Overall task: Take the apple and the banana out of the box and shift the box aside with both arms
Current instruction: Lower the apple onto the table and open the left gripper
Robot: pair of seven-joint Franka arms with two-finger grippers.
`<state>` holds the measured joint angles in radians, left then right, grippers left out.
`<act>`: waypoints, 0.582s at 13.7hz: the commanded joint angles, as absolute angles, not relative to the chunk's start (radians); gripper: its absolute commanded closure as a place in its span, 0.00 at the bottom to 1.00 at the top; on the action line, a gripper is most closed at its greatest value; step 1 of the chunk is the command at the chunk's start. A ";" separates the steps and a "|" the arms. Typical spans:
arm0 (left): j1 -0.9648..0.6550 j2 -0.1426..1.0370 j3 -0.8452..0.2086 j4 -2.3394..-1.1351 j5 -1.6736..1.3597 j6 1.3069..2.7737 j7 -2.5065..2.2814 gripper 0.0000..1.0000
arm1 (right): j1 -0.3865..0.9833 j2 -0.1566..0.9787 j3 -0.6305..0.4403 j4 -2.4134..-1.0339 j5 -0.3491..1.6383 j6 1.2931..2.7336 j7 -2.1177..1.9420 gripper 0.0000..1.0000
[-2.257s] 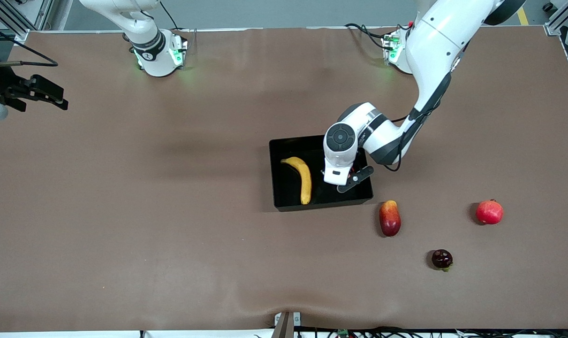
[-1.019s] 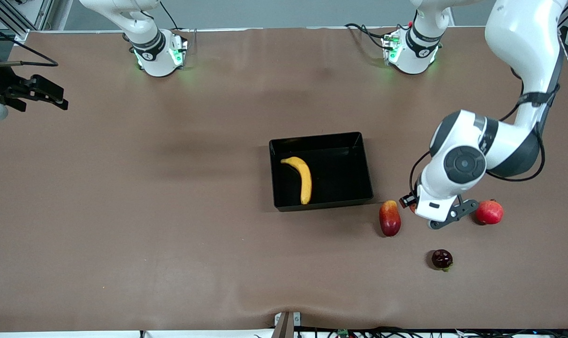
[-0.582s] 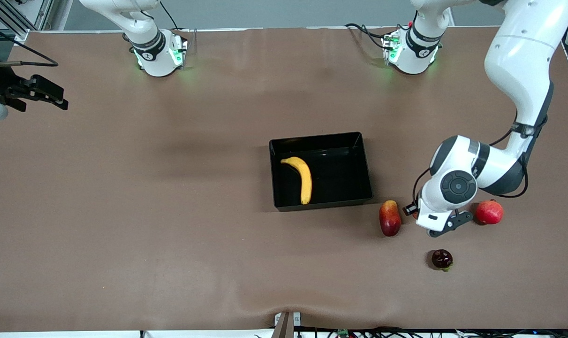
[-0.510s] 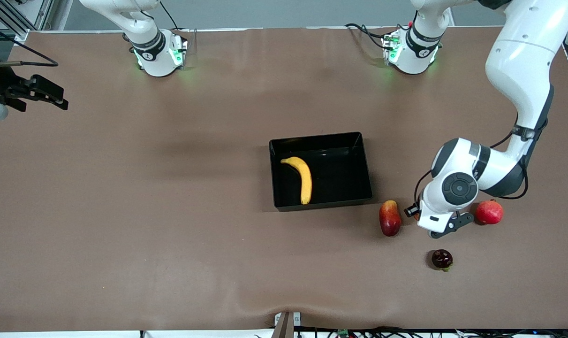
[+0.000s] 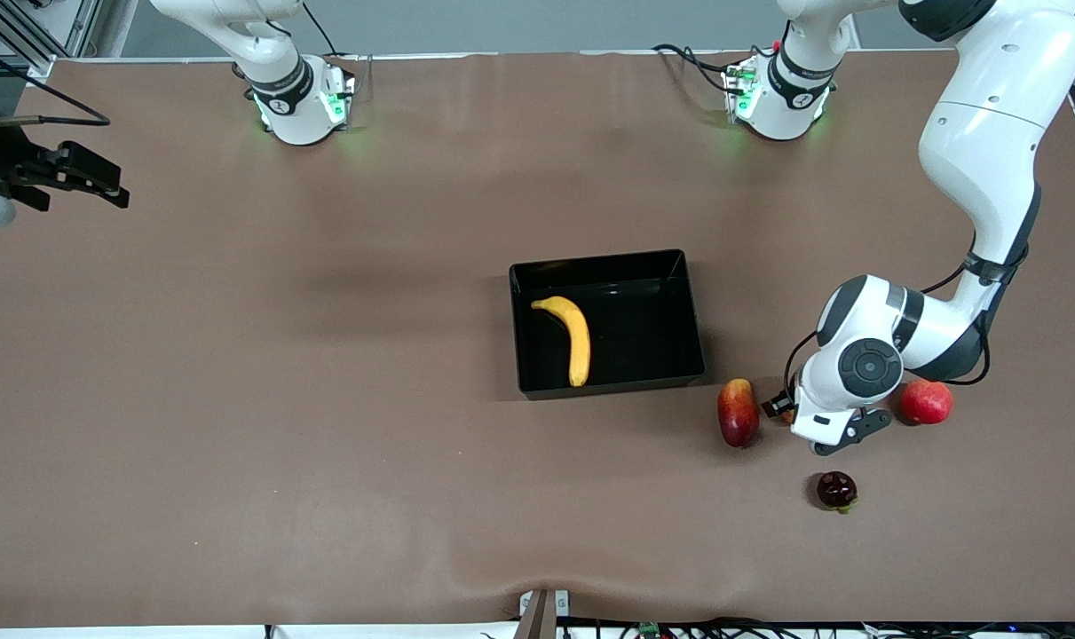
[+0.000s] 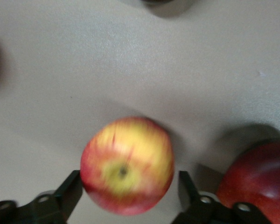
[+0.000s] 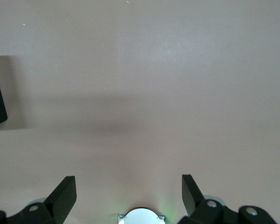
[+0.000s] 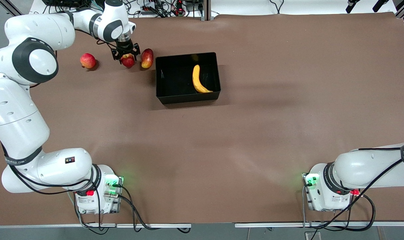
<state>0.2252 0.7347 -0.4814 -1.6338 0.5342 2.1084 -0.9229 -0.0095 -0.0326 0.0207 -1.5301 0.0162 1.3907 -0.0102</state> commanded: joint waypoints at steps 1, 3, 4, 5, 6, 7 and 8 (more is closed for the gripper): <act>0.236 0.680 -0.497 -1.641 0.560 2.056 -0.920 0.00 | -0.023 -0.028 0.032 -1.522 0.020 1.381 0.003 0.00; 0.230 0.626 -0.505 -1.640 0.558 2.017 -0.919 0.00 | -0.023 -0.029 0.031 -1.520 0.020 1.381 0.003 0.00; 0.229 0.595 -0.524 -1.637 0.549 1.991 -0.920 0.00 | -0.023 -0.028 0.032 -1.520 0.020 1.381 0.003 0.00; 0.232 0.574 -0.564 -1.629 0.545 1.971 -0.928 0.00 | -0.023 -0.028 0.031 -1.520 0.020 1.381 0.003 0.00; 0.233 0.557 -0.599 -1.625 0.531 1.962 -0.934 0.00 | -0.023 -0.028 0.032 -1.522 0.020 1.381 0.003 0.00; 0.230 0.552 -0.635 -1.618 0.491 1.962 -0.943 0.00 | -0.023 -0.028 0.031 -1.520 0.020 1.381 0.003 0.00; 0.223 0.554 -0.665 -1.602 0.454 1.962 -0.957 0.00 | -0.023 -0.028 0.032 -1.522 0.020 1.381 0.003 0.00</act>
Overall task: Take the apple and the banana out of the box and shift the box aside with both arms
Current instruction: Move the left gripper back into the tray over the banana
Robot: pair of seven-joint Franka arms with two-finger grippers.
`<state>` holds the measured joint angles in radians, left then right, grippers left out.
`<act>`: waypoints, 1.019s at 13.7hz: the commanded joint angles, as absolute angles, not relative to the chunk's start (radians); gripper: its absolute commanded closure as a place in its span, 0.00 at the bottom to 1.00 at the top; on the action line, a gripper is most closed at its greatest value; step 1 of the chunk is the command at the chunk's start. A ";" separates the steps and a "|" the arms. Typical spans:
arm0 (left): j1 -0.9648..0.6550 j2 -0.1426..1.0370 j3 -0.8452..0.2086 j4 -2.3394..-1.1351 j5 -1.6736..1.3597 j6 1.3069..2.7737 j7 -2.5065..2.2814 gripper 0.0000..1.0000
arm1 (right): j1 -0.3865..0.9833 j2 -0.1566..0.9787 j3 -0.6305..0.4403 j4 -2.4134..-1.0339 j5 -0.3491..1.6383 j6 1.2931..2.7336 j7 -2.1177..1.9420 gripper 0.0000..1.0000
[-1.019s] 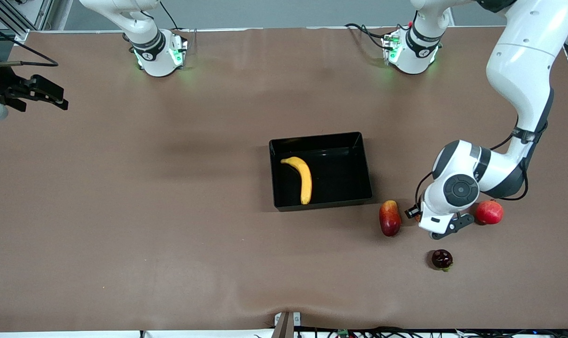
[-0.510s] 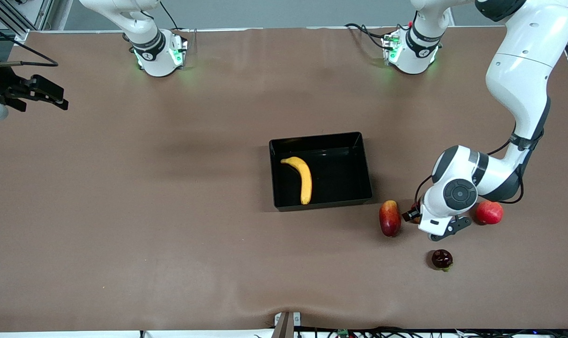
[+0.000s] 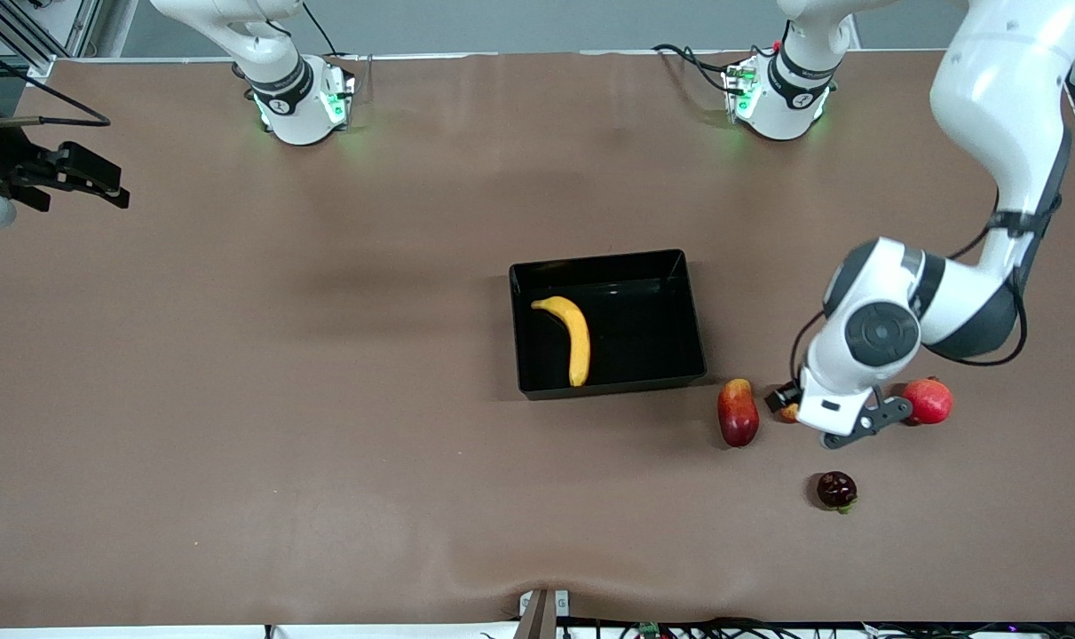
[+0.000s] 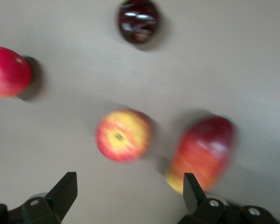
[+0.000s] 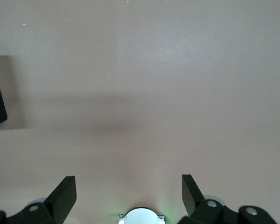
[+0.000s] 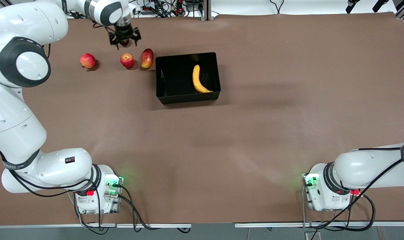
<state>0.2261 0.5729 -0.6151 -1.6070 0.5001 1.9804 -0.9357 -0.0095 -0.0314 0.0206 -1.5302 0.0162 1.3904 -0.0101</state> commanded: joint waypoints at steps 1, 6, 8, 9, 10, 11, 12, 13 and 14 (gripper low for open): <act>0.206 0.560 -0.695 -1.586 0.448 1.962 -0.963 0.00 | -0.023 -0.028 0.032 -1.522 0.020 1.381 0.003 0.00; -0.036 0.684 -0.698 -1.424 0.442 1.967 -1.047 0.00 | -0.023 -0.028 0.031 -1.522 0.020 1.381 0.003 0.00; -0.109 0.738 -0.695 -1.391 0.446 1.977 -1.110 0.00 | -0.023 -0.028 0.031 -1.522 0.020 1.381 0.003 0.00; -0.141 0.744 -0.674 -1.391 0.443 1.977 -1.130 0.00 | -0.023 -0.028 0.031 -1.522 0.020 1.381 0.003 0.00; -0.173 0.747 -0.652 -1.391 0.440 1.977 -1.144 0.00 | -0.023 -0.028 0.031 -1.522 0.020 1.381 0.003 0.00; -0.198 0.752 -0.638 -1.394 0.440 1.977 -1.161 0.00 | -0.023 -0.028 0.031 -1.522 0.020 1.379 0.003 0.00; -0.209 0.773 -0.637 -1.396 0.440 1.977 -1.179 0.00 | -0.023 -0.028 0.031 -1.522 0.020 1.378 0.003 0.00; -0.218 0.802 -0.637 -1.393 0.442 1.980 -1.195 0.00 | -0.023 -0.028 0.031 -1.522 0.020 1.379 0.003 0.00; -0.231 0.825 -0.635 -1.393 0.445 2.008 -1.212 0.00 | -0.023 -0.028 0.031 -1.522 0.020 1.379 0.003 0.00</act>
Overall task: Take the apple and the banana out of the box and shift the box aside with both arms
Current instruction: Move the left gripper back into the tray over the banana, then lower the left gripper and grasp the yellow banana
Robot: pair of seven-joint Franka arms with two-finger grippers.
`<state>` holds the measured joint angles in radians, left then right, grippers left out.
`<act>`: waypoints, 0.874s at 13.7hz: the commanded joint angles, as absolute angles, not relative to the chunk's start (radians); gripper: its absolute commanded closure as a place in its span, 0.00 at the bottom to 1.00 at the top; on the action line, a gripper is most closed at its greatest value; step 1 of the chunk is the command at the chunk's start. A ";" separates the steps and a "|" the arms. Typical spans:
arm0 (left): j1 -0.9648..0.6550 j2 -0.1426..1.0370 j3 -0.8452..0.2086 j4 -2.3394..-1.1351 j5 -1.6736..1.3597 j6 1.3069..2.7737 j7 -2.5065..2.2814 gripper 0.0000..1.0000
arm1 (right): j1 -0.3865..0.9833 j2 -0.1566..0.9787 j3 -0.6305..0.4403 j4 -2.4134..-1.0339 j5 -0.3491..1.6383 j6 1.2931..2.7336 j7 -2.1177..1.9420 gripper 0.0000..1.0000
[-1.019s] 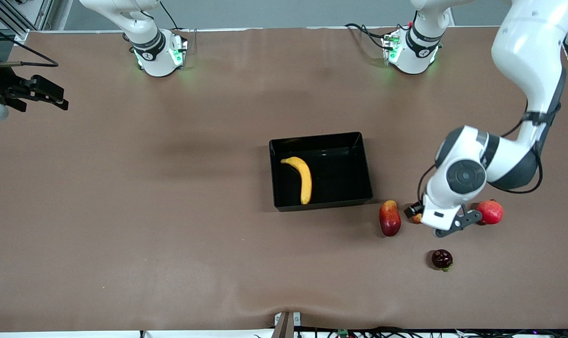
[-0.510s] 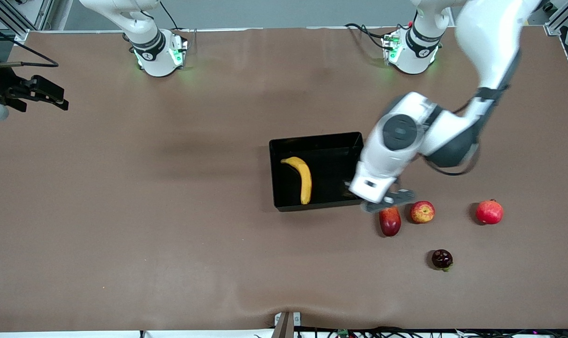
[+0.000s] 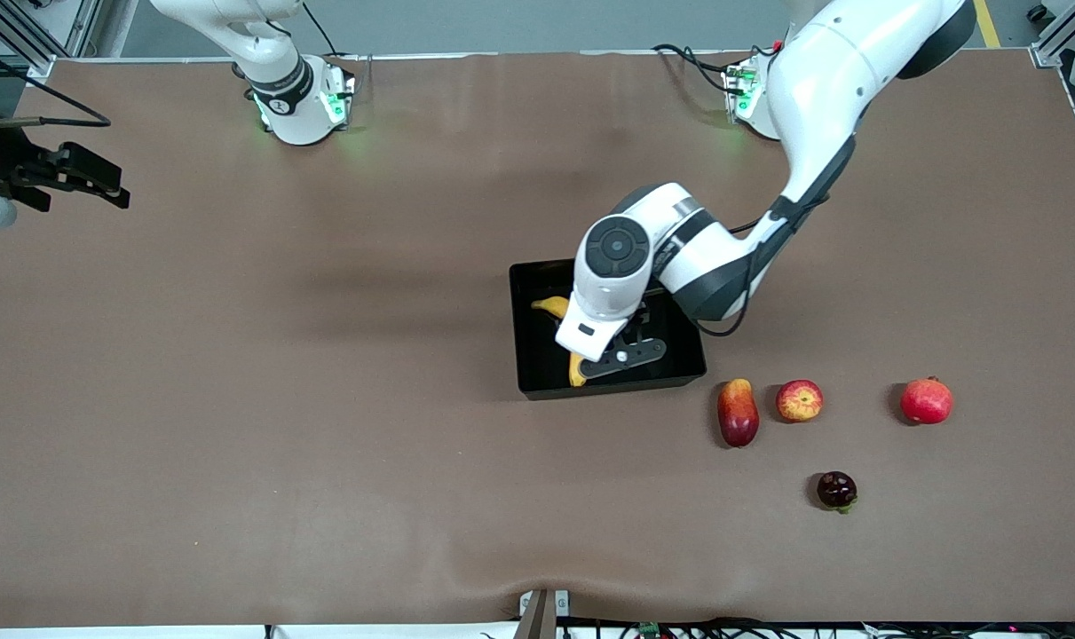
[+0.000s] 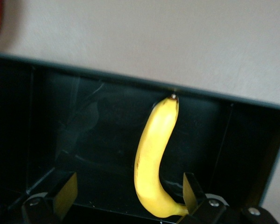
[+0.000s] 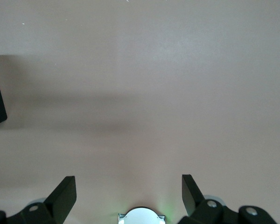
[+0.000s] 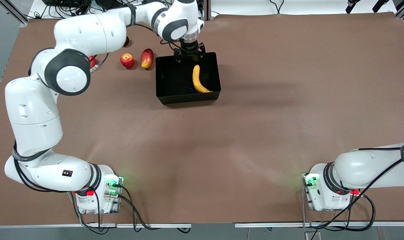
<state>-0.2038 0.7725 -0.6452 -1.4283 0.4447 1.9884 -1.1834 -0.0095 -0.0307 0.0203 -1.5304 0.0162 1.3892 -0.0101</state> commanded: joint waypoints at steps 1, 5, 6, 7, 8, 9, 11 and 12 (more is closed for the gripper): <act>-0.245 0.840 -0.629 -1.393 0.449 2.038 -1.242 0.00 | -0.023 -0.028 0.031 -1.522 0.020 1.379 0.003 0.00; -0.353 0.887 -0.513 -1.393 0.442 2.123 -1.333 0.00 | -0.023 -0.028 0.031 -1.522 0.020 1.379 0.003 0.00; -0.371 0.899 -0.496 -1.393 0.440 2.125 -1.336 0.00 | -0.023 -0.028 0.031 -1.522 0.020 1.378 0.003 0.00; -0.380 0.913 -0.486 -1.391 0.440 2.128 -1.345 0.00 | -0.023 -0.028 0.031 -1.522 0.020 1.379 0.003 0.00; -0.382 0.923 -0.485 -1.394 0.442 2.138 -1.357 0.00 | -0.023 -0.028 0.031 -1.522 0.020 1.379 0.003 0.00; -0.382 0.930 -0.485 -1.394 0.442 2.144 -1.367 0.00 | -0.023 -0.028 0.031 -1.522 0.020 1.379 0.003 0.00; -0.382 0.936 -0.485 -1.397 0.442 2.146 -1.374 0.00 | -0.023 -0.028 0.032 -1.522 0.020 1.379 0.003 0.00; -0.382 0.936 -0.485 -1.397 0.440 2.146 -1.387 0.25 | -0.025 -0.028 0.031 -1.522 0.020 1.379 0.003 0.00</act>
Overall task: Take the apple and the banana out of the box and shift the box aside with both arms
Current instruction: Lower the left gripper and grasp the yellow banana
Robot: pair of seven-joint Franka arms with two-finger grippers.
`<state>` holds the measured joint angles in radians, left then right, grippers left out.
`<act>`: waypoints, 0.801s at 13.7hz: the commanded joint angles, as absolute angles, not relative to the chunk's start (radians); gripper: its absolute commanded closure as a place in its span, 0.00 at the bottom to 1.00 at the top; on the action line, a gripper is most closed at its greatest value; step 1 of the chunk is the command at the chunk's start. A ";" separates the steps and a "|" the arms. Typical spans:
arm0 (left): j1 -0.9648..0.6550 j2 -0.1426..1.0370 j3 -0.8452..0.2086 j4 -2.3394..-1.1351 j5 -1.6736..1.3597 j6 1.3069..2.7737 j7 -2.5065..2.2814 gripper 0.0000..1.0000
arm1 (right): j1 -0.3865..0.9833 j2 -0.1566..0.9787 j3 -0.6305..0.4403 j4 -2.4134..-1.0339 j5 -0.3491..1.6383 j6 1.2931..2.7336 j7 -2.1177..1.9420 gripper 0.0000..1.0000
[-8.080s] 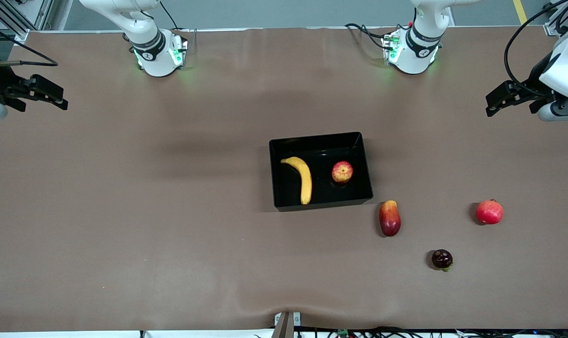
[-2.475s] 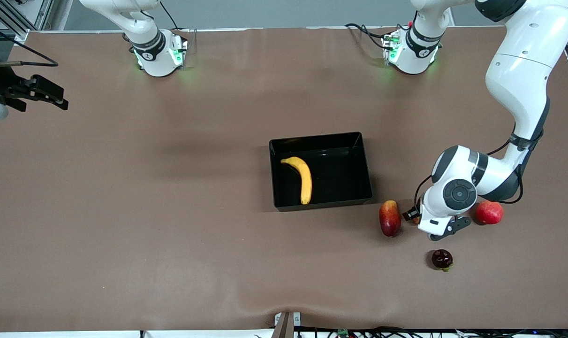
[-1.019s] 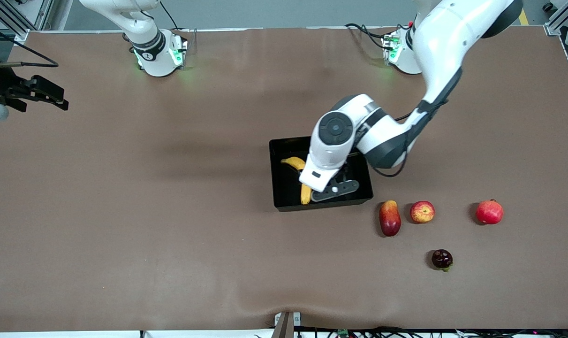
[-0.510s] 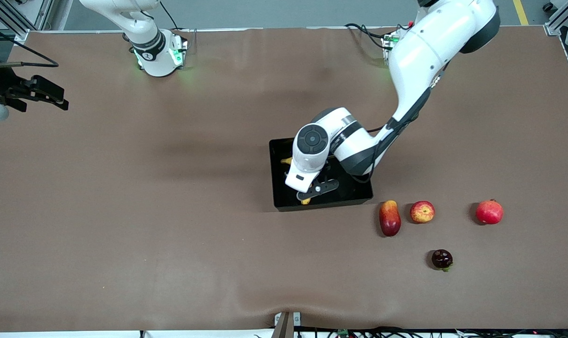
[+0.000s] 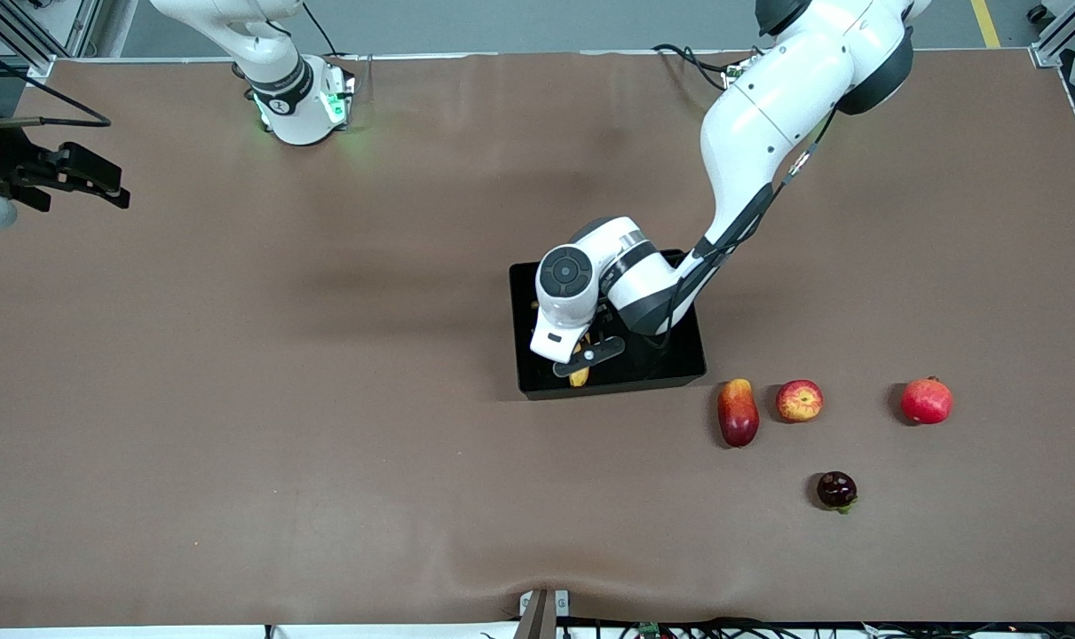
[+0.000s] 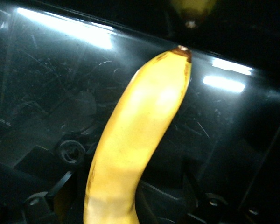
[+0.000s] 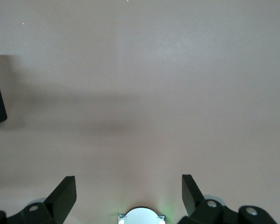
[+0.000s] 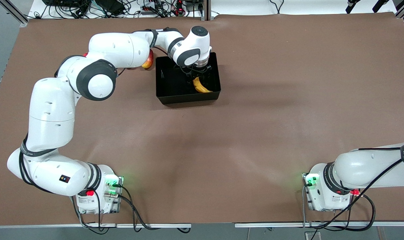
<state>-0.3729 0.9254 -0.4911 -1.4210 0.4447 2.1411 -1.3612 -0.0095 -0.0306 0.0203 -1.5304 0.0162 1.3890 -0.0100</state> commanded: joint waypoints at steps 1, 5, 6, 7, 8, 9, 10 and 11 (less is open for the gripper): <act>-0.382 0.936 -0.485 -1.397 0.440 2.146 -1.396 0.47 | -0.025 -0.028 0.031 -1.522 0.020 1.379 0.003 0.00; -0.382 0.924 -0.486 -1.394 0.440 2.146 -1.396 1.00 | -0.025 -0.028 0.031 -1.522 0.020 1.379 0.003 0.00; -0.380 0.916 -0.486 -1.391 0.442 2.145 -1.393 1.00 | -0.025 -0.028 0.031 -1.522 0.020 1.379 0.003 0.00; -0.380 0.902 -0.486 -1.391 0.445 2.145 -1.388 1.00 | -0.025 -0.028 0.031 -1.522 0.020 1.379 0.003 0.00; -0.374 0.882 -0.488 -1.391 0.445 2.140 -1.387 1.00 | -0.025 -0.028 0.031 -1.522 0.020 1.379 0.003 0.00; -0.362 0.856 -0.492 -1.391 0.445 2.134 -1.381 1.00 | -0.023 -0.026 0.031 -1.522 0.020 1.379 0.003 0.00; -0.350 0.830 -0.494 -1.391 0.445 2.131 -1.376 1.00 | -0.023 -0.025 0.031 -1.522 0.020 1.379 0.003 0.00; -0.335 0.800 -0.498 -1.391 0.443 2.125 -1.376 1.00 | -0.025 -0.022 0.031 -1.520 0.020 1.382 0.005 0.00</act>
<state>-0.3610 0.8803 -0.4933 -1.3787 0.4447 2.1454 -1.3794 -0.0095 -0.0295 0.0202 -1.5305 0.0162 1.3889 -0.0099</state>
